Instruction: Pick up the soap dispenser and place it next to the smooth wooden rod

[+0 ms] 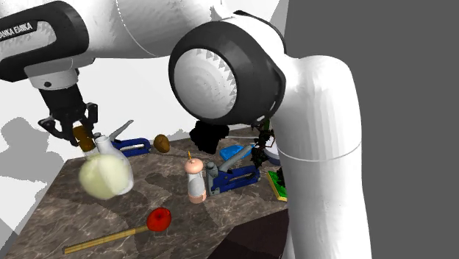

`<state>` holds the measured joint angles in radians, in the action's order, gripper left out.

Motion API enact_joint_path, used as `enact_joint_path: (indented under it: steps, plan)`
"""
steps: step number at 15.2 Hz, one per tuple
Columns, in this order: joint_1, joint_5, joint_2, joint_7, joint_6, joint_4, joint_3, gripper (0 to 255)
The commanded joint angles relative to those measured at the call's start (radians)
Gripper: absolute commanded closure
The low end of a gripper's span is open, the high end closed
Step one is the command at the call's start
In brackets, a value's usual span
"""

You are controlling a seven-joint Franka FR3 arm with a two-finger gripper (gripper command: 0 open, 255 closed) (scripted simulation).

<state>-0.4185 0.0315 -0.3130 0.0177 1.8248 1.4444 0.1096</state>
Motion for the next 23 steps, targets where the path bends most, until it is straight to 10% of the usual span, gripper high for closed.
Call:
enact_joint_path:
  steps: [1, 5, 23]
  plan:
    - [-0.021, -0.002, -0.046, -0.036, -0.017, -0.064, -0.012, 255]
    - [-0.070, -0.007, -0.185, -0.114, -0.092, -0.278, -0.035, 255]
    - [-0.075, -0.006, -0.180, -0.114, 0.112, -0.068, -0.036, 255]
